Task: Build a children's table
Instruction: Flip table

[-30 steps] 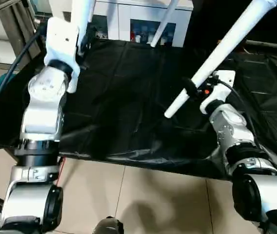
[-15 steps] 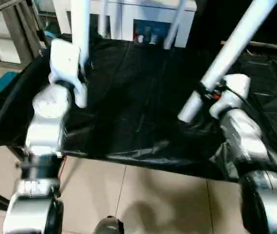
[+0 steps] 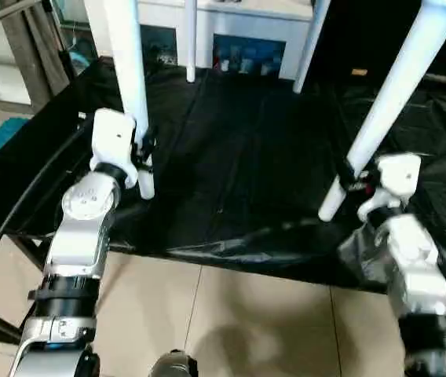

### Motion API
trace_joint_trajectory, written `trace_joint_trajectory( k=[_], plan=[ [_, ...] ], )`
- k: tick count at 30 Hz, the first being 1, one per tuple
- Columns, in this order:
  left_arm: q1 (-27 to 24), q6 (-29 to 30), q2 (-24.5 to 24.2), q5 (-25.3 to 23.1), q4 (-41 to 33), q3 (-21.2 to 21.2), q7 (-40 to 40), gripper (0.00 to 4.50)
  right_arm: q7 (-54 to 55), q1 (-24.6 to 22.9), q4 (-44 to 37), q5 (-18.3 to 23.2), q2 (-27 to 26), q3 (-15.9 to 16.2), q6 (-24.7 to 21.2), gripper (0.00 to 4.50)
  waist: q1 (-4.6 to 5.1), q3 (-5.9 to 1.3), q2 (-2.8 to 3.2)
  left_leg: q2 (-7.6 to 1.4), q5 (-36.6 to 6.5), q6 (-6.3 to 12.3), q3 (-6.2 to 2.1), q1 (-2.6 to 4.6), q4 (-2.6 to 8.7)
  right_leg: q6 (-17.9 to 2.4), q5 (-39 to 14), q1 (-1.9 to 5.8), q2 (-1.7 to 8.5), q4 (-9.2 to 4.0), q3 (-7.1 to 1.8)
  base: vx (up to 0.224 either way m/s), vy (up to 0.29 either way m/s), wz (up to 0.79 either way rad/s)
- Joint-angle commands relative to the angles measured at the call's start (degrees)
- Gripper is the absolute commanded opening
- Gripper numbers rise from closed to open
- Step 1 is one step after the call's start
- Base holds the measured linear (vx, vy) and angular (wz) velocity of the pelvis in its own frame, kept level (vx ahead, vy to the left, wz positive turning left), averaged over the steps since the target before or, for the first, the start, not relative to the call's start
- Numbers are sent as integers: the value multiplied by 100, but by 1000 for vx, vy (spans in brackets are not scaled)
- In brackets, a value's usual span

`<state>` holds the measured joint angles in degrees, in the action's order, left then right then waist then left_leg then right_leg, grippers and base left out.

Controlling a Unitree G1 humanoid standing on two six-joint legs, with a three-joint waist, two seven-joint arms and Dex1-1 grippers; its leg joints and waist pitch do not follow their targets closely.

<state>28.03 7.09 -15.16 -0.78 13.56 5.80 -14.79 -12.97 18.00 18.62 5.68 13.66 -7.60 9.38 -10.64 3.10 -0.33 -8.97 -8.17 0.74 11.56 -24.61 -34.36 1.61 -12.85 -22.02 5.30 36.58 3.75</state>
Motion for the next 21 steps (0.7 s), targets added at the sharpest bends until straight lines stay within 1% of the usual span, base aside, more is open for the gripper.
trace_joint_trajectory(
  k=[1, 2, 4, 5, 6, 7, 8, 9, 10, 11, 12, 13, 14, 15, 16, 17, 18, 19, 20, 21],
  plan=[
    [-87, -154, -281, -463, 148, -403, -198, 164, -81, -3, 82, -289, 27, 145, -34, 162, 110, -357, 49, -471, -2855, -690, -321, 369, 571, -710, -1382, -16, 441, -569, -290, 0, 0, 0],
    [-94, -179, -288, -463, 184, -404, -210, 164, -110, 35, 148, -253, 18, 155, -24, 162, 139, -345, 48, -471, -3078, -756, -327, 409, 584, -705, -1537, -33, 443, -599, -292, 0, 0, 0],
    [-94, -179, -288, -463, 184, -404, -210, 164, -110, 35, 148, -253, 18, 155, -24, 162, 170, -361, 51, -473, -3109, -797, -341, 409, 603, -715, -1494, -3, 444, -589, -288, 0, 0, 0],
    [-101, -204, -301, -459, 239, -409, -207, 164, -99, 80, 214, -239, 8, 161, -50, 162, 185, -369, 46, -485, -3026, -811, -343, 403, 614, -727, -1278, 2, 432, -576, -288, 0, 0, 0],
    [-101, -204, -301, -459, 239, -409, -207, 164, -99, 80, 214, -239, 8, 161, -50, 197, 198, -373, 50, -479, -2959, -814, -335, 404, 613, -749, -1083, -2, 419, -558, -287, 0, 0, 0],
    [-121, -285, -308, -370, 426, -363, -255, 199, -104, 228, 430, -112, -66, 116, -90, 232, 210, -379, 32, -464, -2898, -781, -326, 390, 606, -784, -978, 12, 431, -543, -286, 0, 0, 0],
    [-124, -298, -310, -362, 449, -356, -256, 234, -98, 243, 450, -102, -75, 112, -99, 234, 221, -372, 13, -459, -2896, -762, -323, 379, 608, -790, -1015, 14, 432, -556, -284, 0, 0, 0],
    [-166, -358, -321, -295, 574, -297, -283, 234, -153, 298, 529, 26, -140, 83, -140, 241, 243, -372, 6, -463, -2894, -774, -322, 377, 612, -790, -1064, 19, 434, -562, -284, 0, 0, 0],
    [-196, -401, -329, -248, 654, -258, -300, 234, -183, 321, 556, 117, -180, 74, -174, 253, 275, -361, 15, -451, -2980, -765, -325, 380, 611, -745, -1199, -2, 436, -585, -296, 0, 0, 0],
    [-240, -423, -360, -242, 683, -238, -305, 234, -217, 302, 523, 156, -204, 100, -187, 253, 294, -361, 4, -456, -3031, -777, -334, 375, 622, -724, -1292, 7, 445, -585, -297, 0, 0, 0],
    [-240, -423, -360, -242, 683, -238, -305, 245, -217, 302, 523, 156, -204, 100, -187, 265, 306, -376, -7, -461, -3020, -793, -343, 365, 623, -715, -1320, 28, 450, -574, -290, 0, 0, 0],
    [-330, -420, -428, -187, 624, -199, -325, 275, -253, 160, 272, 210, -238, 157, -257, 279, 303, -389, 4, -480, -2921, -779, -352, 358, 629, -759, -1168, 40, 452, -561, -287, 0, 0, 0],
    [-336, -419, -433, -184, 617, -197, -326, 276, -255, 148, 251, 212, -239, 161, -262, 283, 311, -381, -28, -482, -2887, -755, -337, 354, 633, -778, -1105, 32, 438, -564, -287, 0, 0, 0],
    [-402, -410, -478, -160, 533, -176, -320, 276, -264, 78, 141, 226, -242, 181, -288, 283, 301, -377, -15, -476, -2920, -733, -322, 379, 622, -806, -1106, 2, 436, -559, -292, 0, 0, 0],
    [-471, -384, -510, -108, 437, -128, -323, 292, -269, 4, 31, 250, -241, 184, -319, 303, 303, -382, -16, -474, -2829, -696, -320, 357, 623, -817, -1048, 31, 440, -550, -295, 0, 0, 0],
    [-577, -377, -566, -61, 317, -78, -339, 310, -272, -110, -117, 289, -236, 167, -363, 303, 293, -378, 0, -476, -2756, -663, -314, 352, 626, -809, -1007, 24, 437, -553, -296, 0, 0, 0],
    [-644, -380, -603, -29, 248, -46, -350, 320, -275, -178, -201, 313, -235, 152, -388, 322, 290, -379, -5, -480, -2747, -650, -313, 353, 626, -803, -1007, 30, 442, -558, -297, 0, 0, 0],
    [-647, -380, -605, -28, 245, -45, -350, 320, -275, -181, -205, 314, -235, 151, -389, 322, 289, -384, -9, -478, -2721, -635, -309, 357, 622, -803, -998, 28, 440, -557, -297, 0, 0, 0],
    [-837, -355, -659, 25, 4, 28, -371, 316, -297, -385, -487, 362, -245, 130, -442, 333, 276, -384, 31, -481, -2704, -616, -311, 362, 618, -817, -969, 20, 440, -554, -303, 0, 0, 0],
    [-897, -347, -675, 38, -73, 50, -378, 326, -304, -449, -576, 376, -249, 123, -458, 341, 276, -376, 13, -489, -2733, -600, -308, 356, 630, -794, -977, 19, 427, -565, -300, 0, 0, 0]
  ],
)
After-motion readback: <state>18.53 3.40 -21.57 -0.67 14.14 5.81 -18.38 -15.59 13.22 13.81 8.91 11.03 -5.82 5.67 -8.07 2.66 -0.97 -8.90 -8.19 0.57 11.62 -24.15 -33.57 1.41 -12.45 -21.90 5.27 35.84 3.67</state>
